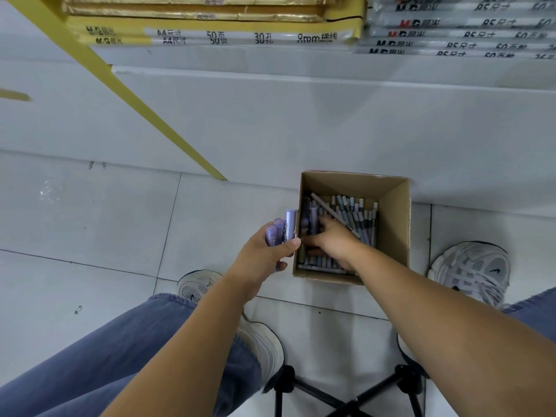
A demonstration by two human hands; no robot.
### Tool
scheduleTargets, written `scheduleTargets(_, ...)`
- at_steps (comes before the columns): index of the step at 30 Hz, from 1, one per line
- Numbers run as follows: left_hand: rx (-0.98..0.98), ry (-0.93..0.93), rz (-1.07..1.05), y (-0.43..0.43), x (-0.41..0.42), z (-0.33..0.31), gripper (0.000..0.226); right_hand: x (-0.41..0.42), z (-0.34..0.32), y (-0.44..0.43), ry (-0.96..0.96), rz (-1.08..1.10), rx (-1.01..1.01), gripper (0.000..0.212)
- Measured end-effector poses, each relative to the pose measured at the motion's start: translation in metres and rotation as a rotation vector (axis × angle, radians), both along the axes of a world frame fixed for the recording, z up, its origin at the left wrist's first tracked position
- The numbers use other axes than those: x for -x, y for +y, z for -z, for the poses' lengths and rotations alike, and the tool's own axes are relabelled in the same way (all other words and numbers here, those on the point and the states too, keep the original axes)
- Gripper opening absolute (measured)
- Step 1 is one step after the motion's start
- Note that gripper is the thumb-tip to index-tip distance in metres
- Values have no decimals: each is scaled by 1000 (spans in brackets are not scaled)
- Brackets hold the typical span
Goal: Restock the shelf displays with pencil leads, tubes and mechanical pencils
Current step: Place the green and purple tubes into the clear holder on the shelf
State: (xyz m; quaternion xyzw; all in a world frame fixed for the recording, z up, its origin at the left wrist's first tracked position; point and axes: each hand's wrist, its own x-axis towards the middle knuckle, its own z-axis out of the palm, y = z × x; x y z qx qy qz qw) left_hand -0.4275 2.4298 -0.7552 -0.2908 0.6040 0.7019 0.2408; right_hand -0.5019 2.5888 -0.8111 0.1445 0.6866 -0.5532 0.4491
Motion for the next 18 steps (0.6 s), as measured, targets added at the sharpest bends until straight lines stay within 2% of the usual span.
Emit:
scheduleTargets(6, -11, 4, -14, 0, -1, 3, 17, 2, 0, 14, -21, -3, -76, 34)
scheduleTargets(9, -19, 1, -21, 0, -1, 4, 19, 9, -2, 29, 14, -7, -131, 32)
scheduleTargets(14, -16, 11, -27, 0, -1, 4, 20, 17, 0, 22, 91, 14, -113, 30)
scheduleTargets(18, -2, 7, -20, 1, -1, 3, 26, 15, 3, -3, 141, 50, -172, 42)
